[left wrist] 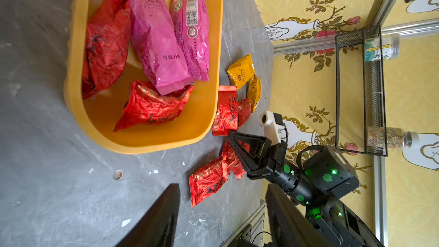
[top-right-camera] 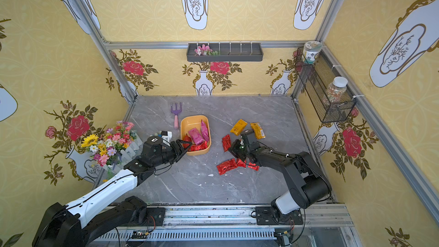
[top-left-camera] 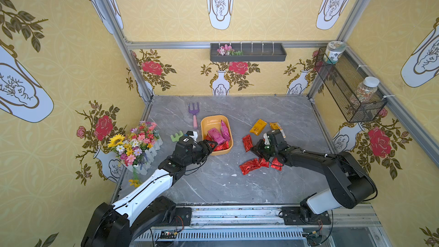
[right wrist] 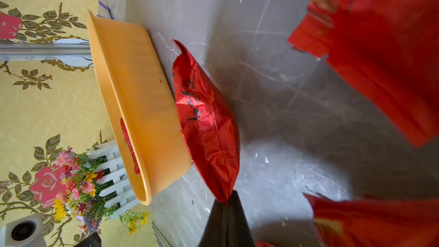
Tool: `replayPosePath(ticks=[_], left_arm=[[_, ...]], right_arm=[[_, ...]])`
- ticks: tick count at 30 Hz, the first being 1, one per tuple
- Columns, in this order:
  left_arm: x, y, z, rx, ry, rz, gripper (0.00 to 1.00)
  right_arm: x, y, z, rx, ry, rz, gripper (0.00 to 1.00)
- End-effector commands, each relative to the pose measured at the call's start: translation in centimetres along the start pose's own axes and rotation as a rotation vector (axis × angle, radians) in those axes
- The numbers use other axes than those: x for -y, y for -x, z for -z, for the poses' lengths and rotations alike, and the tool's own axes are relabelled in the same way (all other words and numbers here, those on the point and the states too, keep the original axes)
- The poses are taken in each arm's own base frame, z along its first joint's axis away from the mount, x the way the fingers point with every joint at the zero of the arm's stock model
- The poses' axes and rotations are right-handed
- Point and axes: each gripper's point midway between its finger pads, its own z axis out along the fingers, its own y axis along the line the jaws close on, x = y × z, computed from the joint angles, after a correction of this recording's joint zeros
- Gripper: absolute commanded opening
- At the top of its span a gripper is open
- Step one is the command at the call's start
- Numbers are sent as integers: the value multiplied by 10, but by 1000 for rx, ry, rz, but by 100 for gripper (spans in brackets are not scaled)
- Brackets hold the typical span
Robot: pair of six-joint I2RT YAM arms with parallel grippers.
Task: Take the tea bags out of the storage box
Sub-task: Place the tea bag at the center of the board.
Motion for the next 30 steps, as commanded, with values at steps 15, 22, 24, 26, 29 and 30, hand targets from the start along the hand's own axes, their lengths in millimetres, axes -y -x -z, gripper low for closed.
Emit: replayPosePath(ticks=[15,22,24,26,29,30], left_arm=[[4,8,4,44,-6,-28,64],[3,14,9,77,11,-39,65],[3,16,10,83,11,-41,66],[3,18,11,85,13,-42,66],[-2,29,15,106,23,-28,66],[-3,30,16,108,25,-26,66]], right_arm=[[-2,3,30,75,-67,94,41],[-33,7,60,160,-120,275,52],[-43,6,61,160,-147,346,53],[-53,3,59,154,-167,407,53],[-70,-5,52,133,-185,500,53],[-76,-8,47,122,-189,531,52]])
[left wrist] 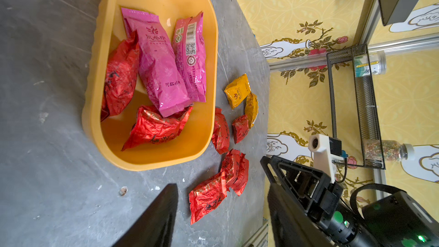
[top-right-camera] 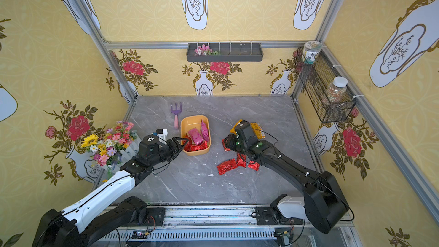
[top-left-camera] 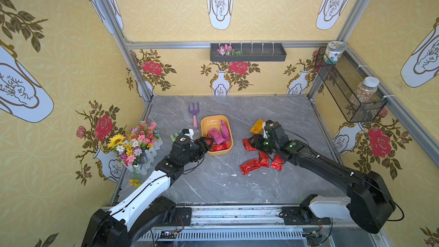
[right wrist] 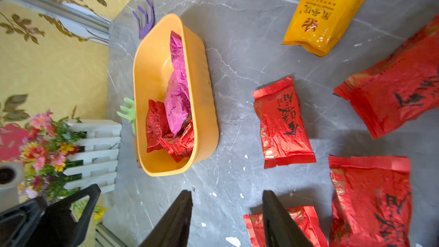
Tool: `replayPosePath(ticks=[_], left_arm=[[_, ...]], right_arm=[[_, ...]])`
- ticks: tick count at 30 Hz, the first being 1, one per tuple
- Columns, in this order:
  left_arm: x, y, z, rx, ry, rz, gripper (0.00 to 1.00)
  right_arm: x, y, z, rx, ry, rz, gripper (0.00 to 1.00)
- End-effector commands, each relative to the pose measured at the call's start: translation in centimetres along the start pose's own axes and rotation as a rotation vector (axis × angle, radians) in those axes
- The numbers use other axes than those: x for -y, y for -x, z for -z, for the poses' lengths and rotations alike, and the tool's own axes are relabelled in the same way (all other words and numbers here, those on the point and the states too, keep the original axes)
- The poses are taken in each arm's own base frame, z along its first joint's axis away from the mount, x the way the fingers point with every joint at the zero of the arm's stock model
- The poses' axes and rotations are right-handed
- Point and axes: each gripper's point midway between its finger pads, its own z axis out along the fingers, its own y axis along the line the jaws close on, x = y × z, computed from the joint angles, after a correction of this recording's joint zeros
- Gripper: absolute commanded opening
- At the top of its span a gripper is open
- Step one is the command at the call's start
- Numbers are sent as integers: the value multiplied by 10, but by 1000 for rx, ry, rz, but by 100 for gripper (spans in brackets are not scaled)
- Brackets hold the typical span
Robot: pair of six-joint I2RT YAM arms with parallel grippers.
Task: Take the tea bags out of the storage box
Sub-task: Place the tea bag at the center of the board, then pick up the tea bag from the storage box.
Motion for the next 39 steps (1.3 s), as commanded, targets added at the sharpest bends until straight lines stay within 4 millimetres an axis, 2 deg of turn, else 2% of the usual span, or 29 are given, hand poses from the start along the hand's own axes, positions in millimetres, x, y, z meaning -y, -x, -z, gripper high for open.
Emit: replayPosePath(ticks=[1,5,10,17,19,22,27,32,39], left_arm=[[-6,5,3,6,16,-12,66],[-14,11,8,18,26,4,66],[-29,17,17,39,42,34,68],[-48,16,28,54,53,77,68],[-51,14,31,56,51,83,69],[-54,11,35,61,50,89,69],[-58,7,39,63,55,94,69],[-60,5,39,58,54,101,69],[-59,4,38,51,47,103,69]], right_arm=[[-6,-2,-6,-17,-66,143,52],[-34,-7,-21,-63,-71,275,51],[-71,-11,-45,-120,-109,470,54],[-112,-4,-84,-183,-95,568,57],[-118,-4,-100,-203,-97,581,57],[-119,-5,-120,-249,-127,604,58],[-105,-12,-144,-324,-202,666,62],[-93,-16,-156,-344,-258,705,66],[-85,-17,-170,-347,-301,741,69]])
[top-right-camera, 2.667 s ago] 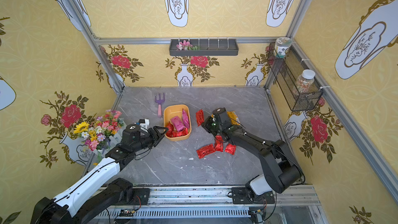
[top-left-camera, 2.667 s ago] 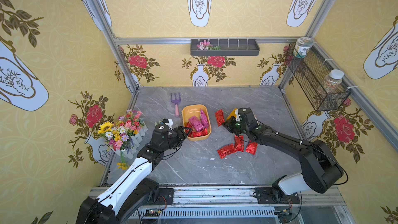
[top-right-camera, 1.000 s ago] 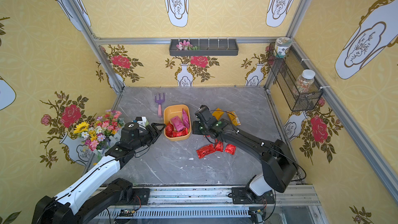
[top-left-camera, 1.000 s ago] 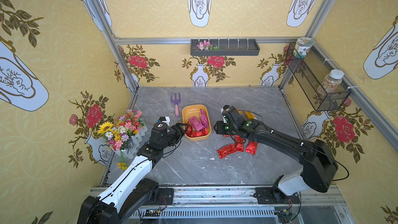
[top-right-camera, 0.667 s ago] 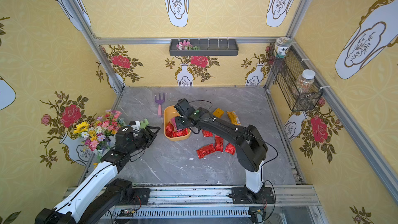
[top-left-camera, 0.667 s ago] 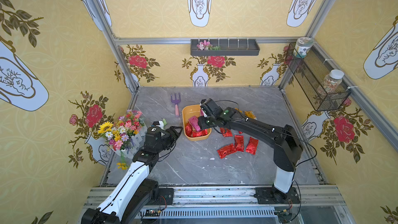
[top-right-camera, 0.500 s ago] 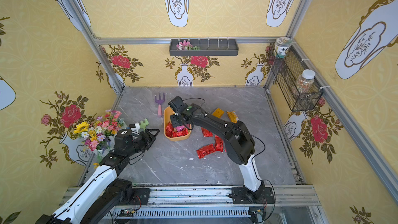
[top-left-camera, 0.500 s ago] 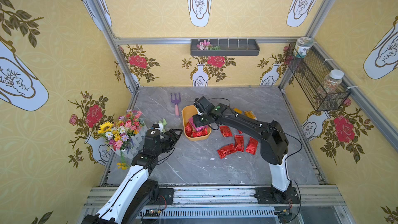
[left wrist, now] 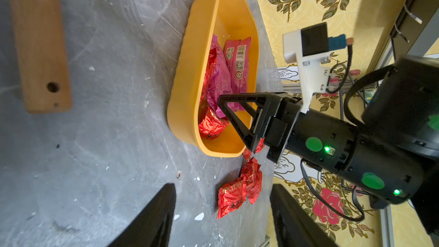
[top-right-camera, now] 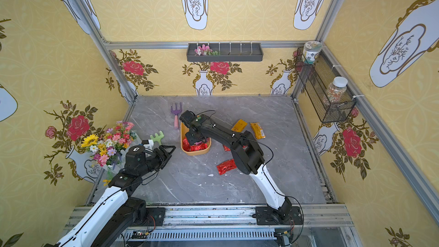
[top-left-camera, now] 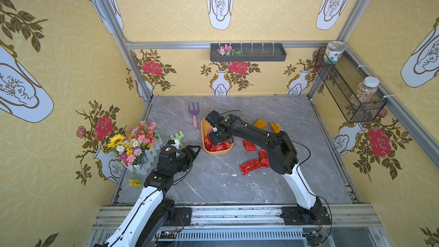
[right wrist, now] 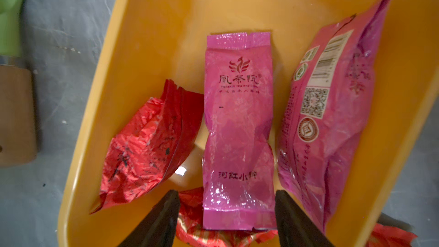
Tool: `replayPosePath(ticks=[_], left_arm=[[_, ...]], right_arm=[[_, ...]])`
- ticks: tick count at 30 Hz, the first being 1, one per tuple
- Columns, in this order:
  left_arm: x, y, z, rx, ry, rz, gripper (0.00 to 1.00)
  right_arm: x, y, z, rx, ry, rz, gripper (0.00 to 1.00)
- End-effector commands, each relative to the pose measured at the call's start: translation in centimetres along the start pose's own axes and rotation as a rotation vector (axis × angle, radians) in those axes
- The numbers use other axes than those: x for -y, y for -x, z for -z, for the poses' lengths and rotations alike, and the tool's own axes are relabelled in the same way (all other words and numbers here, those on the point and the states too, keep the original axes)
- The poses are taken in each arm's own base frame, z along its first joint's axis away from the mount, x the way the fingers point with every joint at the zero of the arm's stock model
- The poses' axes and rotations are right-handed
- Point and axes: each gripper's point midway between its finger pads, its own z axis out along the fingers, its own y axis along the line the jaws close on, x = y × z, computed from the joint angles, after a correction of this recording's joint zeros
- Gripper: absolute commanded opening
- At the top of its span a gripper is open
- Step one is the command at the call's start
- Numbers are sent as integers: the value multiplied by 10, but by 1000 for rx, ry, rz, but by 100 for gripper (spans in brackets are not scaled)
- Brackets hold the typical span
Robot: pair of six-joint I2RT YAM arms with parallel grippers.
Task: Take the tea bags out of the storage box
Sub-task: Pick up the tea bag from the storage box.
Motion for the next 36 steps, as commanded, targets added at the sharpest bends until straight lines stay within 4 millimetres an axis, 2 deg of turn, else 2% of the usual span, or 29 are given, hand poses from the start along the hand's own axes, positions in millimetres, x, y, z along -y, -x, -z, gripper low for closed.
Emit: replayPosePath(ticks=[1,14,21,28,36], left_arm=[[2,-1,0,-8,-11,2,69],[1,-2,-1,-11,-11,7,69],[3,-1,-1,-11,-16,7,68],[7,-1,0,-13,-24,5,68],[21,3,1,-15,-47,-14,67]], right_arm=[[5,-1,-5,-13,-38,29,69],[11,4,-29,-27,-55,4,70],[9,2,-36,-39,-41,-10,62],[6,7,-27,-17,-28,-16,53],[1,23,7,52,7,-26,50]])
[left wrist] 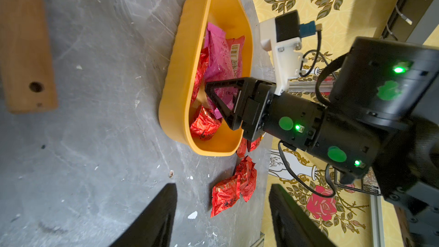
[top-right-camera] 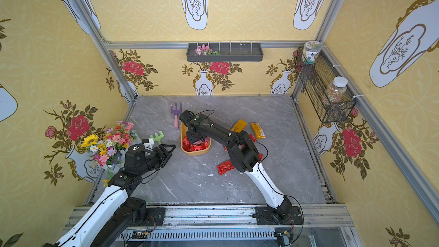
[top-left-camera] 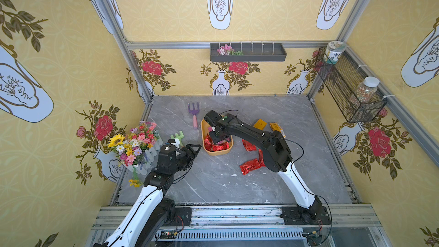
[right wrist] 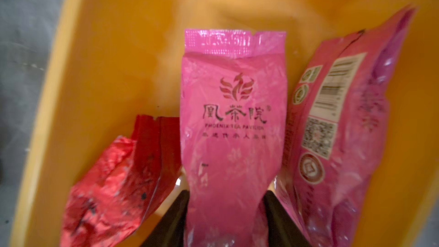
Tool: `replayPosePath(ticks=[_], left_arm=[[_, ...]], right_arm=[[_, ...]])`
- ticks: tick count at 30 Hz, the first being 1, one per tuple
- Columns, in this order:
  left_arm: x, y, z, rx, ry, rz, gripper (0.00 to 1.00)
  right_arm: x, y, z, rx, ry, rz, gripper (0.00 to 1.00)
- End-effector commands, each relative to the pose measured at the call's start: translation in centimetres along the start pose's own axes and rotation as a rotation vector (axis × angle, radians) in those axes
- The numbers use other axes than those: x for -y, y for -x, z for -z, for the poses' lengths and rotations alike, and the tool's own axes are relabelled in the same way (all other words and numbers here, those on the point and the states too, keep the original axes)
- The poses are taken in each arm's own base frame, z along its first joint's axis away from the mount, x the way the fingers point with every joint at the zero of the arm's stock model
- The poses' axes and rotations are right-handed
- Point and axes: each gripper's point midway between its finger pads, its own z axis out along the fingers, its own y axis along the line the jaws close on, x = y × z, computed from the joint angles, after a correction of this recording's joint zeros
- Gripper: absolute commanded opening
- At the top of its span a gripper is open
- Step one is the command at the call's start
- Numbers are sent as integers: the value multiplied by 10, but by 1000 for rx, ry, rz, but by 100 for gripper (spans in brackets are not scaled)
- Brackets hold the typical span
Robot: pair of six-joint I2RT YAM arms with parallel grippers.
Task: Take the tea bags out of the storage box
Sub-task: Pick up the tea bag from the storage box, then place the tea bag at the center of the board.
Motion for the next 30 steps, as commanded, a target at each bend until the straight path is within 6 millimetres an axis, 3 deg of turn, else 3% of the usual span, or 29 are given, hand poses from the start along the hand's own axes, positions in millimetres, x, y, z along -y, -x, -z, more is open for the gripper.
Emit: replayPosePath(ticks=[1,9,13,16,21,26,30], left_arm=[[10,1,0,-8,-28,-22,66],[29,-5,-13,-34,-53,-45,66],[45,-17,-29,-74,-62,-79,66],[58,-25,-41,-104,-82,-97,65],[81,-48,-63,-178,-114,-134,65],[99,-68,-81,-237,-142,-163,64],[105,-76,-91,-267,-159,-168,64]], right_arm=[[-4,10,19,46,25,-19,50],[15,15,65,113,40,-66,49],[40,8,90,150,41,-122,48],[72,-7,104,161,21,-181,48],[148,-47,116,152,-29,-329,48],[221,-108,114,123,-83,-532,47],[266,-155,109,111,-119,-705,47]])
